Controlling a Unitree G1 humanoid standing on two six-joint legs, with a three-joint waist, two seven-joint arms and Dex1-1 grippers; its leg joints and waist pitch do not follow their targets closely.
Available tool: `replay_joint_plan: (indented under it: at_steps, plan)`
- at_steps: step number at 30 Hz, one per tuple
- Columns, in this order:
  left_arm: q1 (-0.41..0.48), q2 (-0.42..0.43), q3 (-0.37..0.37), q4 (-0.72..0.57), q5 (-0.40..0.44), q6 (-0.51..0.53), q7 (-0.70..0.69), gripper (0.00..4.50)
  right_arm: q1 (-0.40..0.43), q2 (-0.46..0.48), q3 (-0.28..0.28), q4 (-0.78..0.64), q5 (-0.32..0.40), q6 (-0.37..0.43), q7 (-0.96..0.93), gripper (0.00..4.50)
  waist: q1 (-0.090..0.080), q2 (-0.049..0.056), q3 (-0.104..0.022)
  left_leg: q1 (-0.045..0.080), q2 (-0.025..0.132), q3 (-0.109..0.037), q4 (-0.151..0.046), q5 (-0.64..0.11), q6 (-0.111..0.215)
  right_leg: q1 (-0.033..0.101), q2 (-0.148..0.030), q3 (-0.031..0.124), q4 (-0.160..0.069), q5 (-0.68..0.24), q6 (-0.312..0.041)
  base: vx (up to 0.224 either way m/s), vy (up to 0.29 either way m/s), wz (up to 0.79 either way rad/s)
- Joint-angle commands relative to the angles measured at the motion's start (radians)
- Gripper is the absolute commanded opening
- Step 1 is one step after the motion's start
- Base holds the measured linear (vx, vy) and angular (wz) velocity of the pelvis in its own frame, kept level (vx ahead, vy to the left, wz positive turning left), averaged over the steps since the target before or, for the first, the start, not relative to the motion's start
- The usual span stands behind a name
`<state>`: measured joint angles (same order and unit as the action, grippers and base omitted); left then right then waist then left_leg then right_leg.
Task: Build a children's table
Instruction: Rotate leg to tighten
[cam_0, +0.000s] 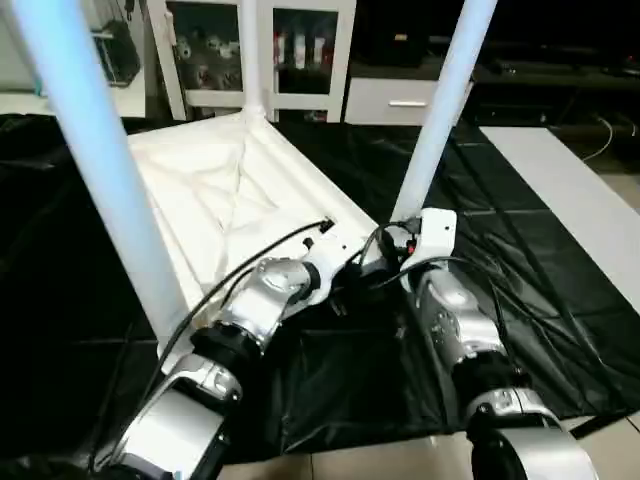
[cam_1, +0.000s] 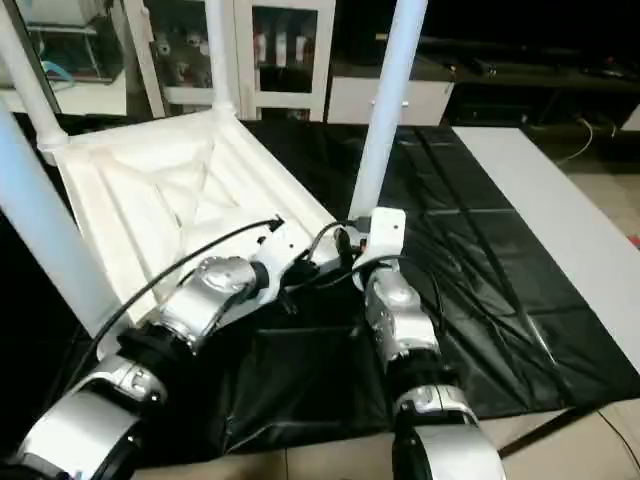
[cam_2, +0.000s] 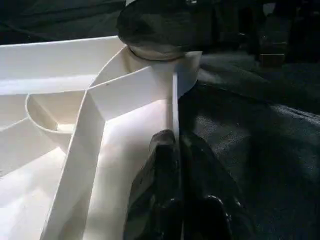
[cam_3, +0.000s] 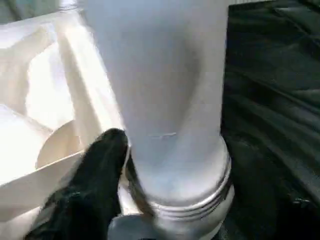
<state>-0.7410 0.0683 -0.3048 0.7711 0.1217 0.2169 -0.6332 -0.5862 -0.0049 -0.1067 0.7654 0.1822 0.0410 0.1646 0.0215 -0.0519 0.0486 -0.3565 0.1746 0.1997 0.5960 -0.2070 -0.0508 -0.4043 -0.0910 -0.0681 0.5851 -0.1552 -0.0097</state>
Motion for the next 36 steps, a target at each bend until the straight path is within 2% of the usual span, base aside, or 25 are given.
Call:
replay_joint_plan:
  at_steps: [1, 2, 3, 4, 5, 6, 7, 8, 10, 11, 12, 13, 15, 16, 18, 20, 22, 25, 26, 27, 28, 30, 34, 35, 36]
  plan:
    - [0.058, 0.036, -0.051, -0.025, -0.008, -0.032, -0.115, 0.0, 0.039, -0.02, 0.11, -0.138, -0.005, 0.013, 0.176, 3.56, 0.012, -0.002, -0.06, 0.0, 0.056, -0.03, -0.081, -0.175, 0.062, 0.047, -0.07, 0.045, -0.066, -0.254, -0.196, 0.0, 0.0, 0.0]
    - [0.075, 0.059, -0.061, -0.048, -0.01, -0.044, -0.156, 0.0, 0.061, -0.046, 0.123, -0.178, -0.002, 0.024, 0.214, 3.56, 0.013, -0.004, -0.06, 0.0, 0.058, -0.027, -0.078, -0.174, 0.072, 0.046, -0.07, 0.046, -0.064, -0.245, -0.199, 0.0, 0.0, 0.0]
    - [0.085, 0.072, -0.067, -0.062, -0.01, -0.051, -0.179, 0.0, 0.072, -0.061, 0.132, -0.197, 0.001, 0.028, 0.238, 3.74, 0.012, -0.004, -0.059, -0.003, 0.06, -0.028, -0.08, -0.17, 0.076, 0.048, -0.07, 0.047, -0.062, -0.244, -0.203, 0.0, 0.0, 0.0]
    - [0.101, 0.091, -0.071, -0.091, -0.017, -0.035, -0.208, 0.0, 0.092, -0.087, 0.146, -0.231, 0.009, 0.044, 0.282, 3.79, 0.011, 0.003, -0.061, 0.001, 0.061, -0.028, -0.08, -0.171, 0.074, 0.047, -0.068, 0.048, -0.06, -0.238, -0.209, 0.0, 0.0, 0.0]
    - [0.136, 0.144, -0.092, -0.159, -0.031, -0.044, -0.295, 0.0, 0.138, -0.157, 0.181, -0.303, 0.018, 0.064, 0.383, 3.79, 0.011, 0.003, -0.06, 0.006, 0.064, -0.026, -0.08, -0.175, 0.065, 0.043, -0.066, 0.048, -0.059, -0.225, -0.225, 0.0, 0.0, 0.0]
    - [0.136, 0.144, -0.092, -0.159, -0.031, -0.044, -0.295, 0.0, 0.138, -0.157, 0.181, -0.303, 0.018, 0.064, 0.383, 3.79, 0.015, 0.005, -0.06, 0.007, 0.065, -0.028, -0.08, -0.17, 0.064, 0.045, -0.067, 0.048, -0.057, -0.215, -0.228, 0.0, 0.0, 0.0]
    - [0.154, 0.173, -0.101, -0.196, -0.04, -0.036, -0.343, 0.0, 0.163, -0.195, 0.196, -0.337, 0.028, 0.073, 0.442, 3.79, 0.014, 0.004, -0.059, 0.007, 0.066, -0.026, -0.08, -0.167, 0.066, 0.044, -0.065, 0.05, -0.056, -0.203, -0.232, 0.0, 0.0, 0.0]
    - [0.172, 0.204, -0.112, -0.233, -0.049, -0.047, -0.397, 0.0, 0.187, -0.234, 0.21, -0.369, 0.035, 0.077, 0.505, 3.79, 0.016, 0.008, -0.058, 0.009, 0.066, -0.023, -0.081, -0.168, 0.066, 0.041, -0.062, 0.051, -0.054, -0.186, -0.238, 0.0, 0.0, 0.0]
    - [0.196, 0.241, -0.123, -0.278, -0.068, -0.079, -0.465, 0.0, 0.217, -0.279, 0.224, -0.408, 0.051, 0.08, 0.582, 3.79, 0.02, 0.009, -0.058, 0.011, 0.067, -0.025, -0.082, -0.186, 0.061, 0.042, -0.064, 0.05, -0.055, -0.196, -0.24, 0.0, 0.0, 0.0]
    - [0.221, 0.28, -0.128, -0.328, -0.093, -0.091, -0.535, 0.0, 0.254, -0.325, 0.23, -0.456, 0.079, 0.093, 0.674, 3.79, 0.021, 0.009, -0.056, 0.014, 0.069, -0.022, -0.082, -0.193, 0.058, 0.038, -0.064, 0.053, -0.054, -0.192, -0.244, 0.0, 0.0, 0.0]
    - [0.232, 0.298, -0.132, -0.351, -0.106, -0.101, -0.57, 0.0, 0.27, -0.346, 0.231, -0.475, 0.092, 0.098, 0.716, 3.79, 0.028, 0.01, -0.057, 0.016, 0.071, -0.023, -0.083, -0.201, 0.059, 0.042, -0.064, 0.052, -0.053, -0.184, -0.245, 0.0, 0.0, 0.0]
    - [0.247, 0.321, -0.132, -0.385, -0.129, -0.104, -0.618, 0.0, 0.292, -0.375, 0.233, -0.496, 0.104, 0.105, 0.769, 3.79, 0.03, 0.008, -0.055, 0.013, 0.07, -0.022, -0.085, -0.196, 0.056, 0.04, -0.063, 0.053, -0.052, -0.181, -0.246, 0.0, 0.0, 0.0]
    - [0.273, 0.373, -0.146, -0.457, -0.161, -0.086, -0.704, 0.0, 0.321, -0.42, 0.24, -0.509, 0.116, 0.111, 0.845, 3.79, 0.037, 0.01, -0.053, 0.018, 0.07, -0.021, -0.086, -0.217, 0.048, 0.038, -0.062, 0.053, -0.053, -0.196, -0.249, 0.0, 0.0, 0.0]
    - [0.28, 0.388, -0.151, -0.481, -0.166, -0.073, -0.722, 0.0, 0.33, -0.437, 0.251, -0.513, 0.111, 0.107, 0.868, 3.79, 0.037, 0.01, -0.053, 0.016, 0.071, -0.022, -0.087, -0.223, 0.045, 0.04, -0.063, 0.053, -0.052, -0.201, -0.248, 0.0, 0.0, 0.0]
    - [0.282, 0.395, -0.154, -0.492, -0.166, -0.07, -0.729, 0.0, 0.334, -0.448, 0.26, -0.513, 0.106, 0.102, 0.883, 3.79, 0.036, 0.012, -0.051, 0.015, 0.071, -0.024, -0.091, -0.246, 0.034, 0.037, -0.063, 0.053, -0.056, -0.234, -0.24, 0.0, 0.0, 0.0]
    - [0.28, 0.392, -0.145, -0.492, -0.156, -0.07, -0.711, 0.0, 0.341, -0.469, 0.287, -0.517, 0.089, 0.086, 0.908, 3.79, 0.036, 0.009, -0.046, 0.021, 0.068, -0.024, -0.091, -0.305, 0.006, 0.032, -0.066, 0.055, -0.07, -0.339, -0.214, 0.0, 0.0, 0.0]
    - [0.278, 0.392, -0.143, -0.489, -0.152, -0.074, -0.707, 0.0, 0.343, -0.474, 0.292, -0.52, 0.084, 0.087, 0.916, 3.79, 0.036, 0.008, -0.047, 0.02, 0.068, -0.026, -0.091, -0.308, 0.0, 0.032, -0.068, 0.055, -0.072, -0.359, -0.204, 0.0, 0.0, 0.0]
    - [0.266, 0.391, -0.138, -0.474, -0.148, -0.078, -0.692, 0.0, 0.338, -0.474, 0.298, -0.521, 0.081, 0.095, 0.936, 3.79, 0.036, 0.008, -0.051, 0.017, 0.067, -0.028, -0.091, -0.283, 0.0, 0.036, -0.066, 0.054, -0.067, -0.326, -0.199, 0.0, 0.0, 0.0]
    - [0.264, 0.391, -0.137, -0.473, -0.149, -0.074, -0.688, 0.0, 0.336, -0.476, 0.3, -0.52, 0.082, 0.096, 0.944, 3.79, 0.038, 0.01, -0.053, 0.016, 0.067, -0.028, -0.089, -0.254, 0.006, 0.038, -0.065, 0.054, -0.061, -0.277, -0.212, 0.0, 0.0, 0.0]
    - [0.262, 0.39, -0.137, -0.468, -0.149, -0.074, -0.686, 0.0, 0.333, -0.479, 0.304, -0.517, 0.081, 0.096, 0.95, 3.79, 0.037, 0.009, -0.054, 0.015, 0.067, -0.027, -0.089, -0.244, 0.009, 0.039, -0.064, 0.053, -0.059, -0.259, -0.216, 0.0, 0.0, 0.0]
    - [0.261, 0.39, -0.137, -0.466, -0.149, -0.074, -0.685, 0.0, 0.332, -0.481, 0.306, -0.517, 0.08, 0.096, 0.952, 3.79, 0.038, 0.013, -0.055, 0.016, 0.067, -0.027, -0.088, -0.237, 0.01, 0.04, -0.063, 0.053, -0.057, -0.242, -0.222, 0.0, 0.0, 0.0]
    - [0.257, 0.389, -0.137, -0.457, -0.148, -0.077, -0.683, 0.0, 0.331, -0.493, 0.316, -0.518, 0.075, 0.096, 0.962, 3.79, 0.038, 0.011, -0.056, 0.015, 0.066, -0.024, -0.086, -0.219, 0.018, 0.041, -0.062, 0.052, -0.054, -0.205, -0.236, 0.0, 0.0, 0.0]
    - [0.253, 0.387, -0.135, -0.445, -0.145, -0.083, -0.678, 0.0, 0.341, -0.503, 0.304, -0.524, 0.071, 0.099, 0.964, 3.79, 0.039, 0.009, -0.054, 0.015, 0.065, -0.025, -0.086, -0.239, 0.021, 0.042, -0.064, 0.053, -0.058, -0.247, -0.233, 0.0, 0.0, 0.0]
    - [0.252, 0.387, -0.135, -0.443, -0.144, -0.084, -0.677, 0.0, 0.34, -0.504, 0.301, -0.523, 0.072, 0.1, 0.965, 3.79, 0.039, 0.012, -0.053, 0.016, 0.066, -0.025, -0.086, -0.25, 0.017, 0.041, -0.064, 0.053, -0.061, -0.261, -0.229, 0.0, 0.0, 0.0]
    - [0.251, 0.386, -0.135, -0.441, -0.143, -0.084, -0.677, 0.0, 0.34, -0.505, 0.299, -0.522, 0.072, 0.1, 0.966, 3.62, 0.039, 0.012, -0.055, 0.017, 0.066, -0.026, -0.086, -0.249, 0.014, 0.042, -0.065, 0.053, -0.06, -0.26, -0.228, 0.0, 0.0, 0.0]
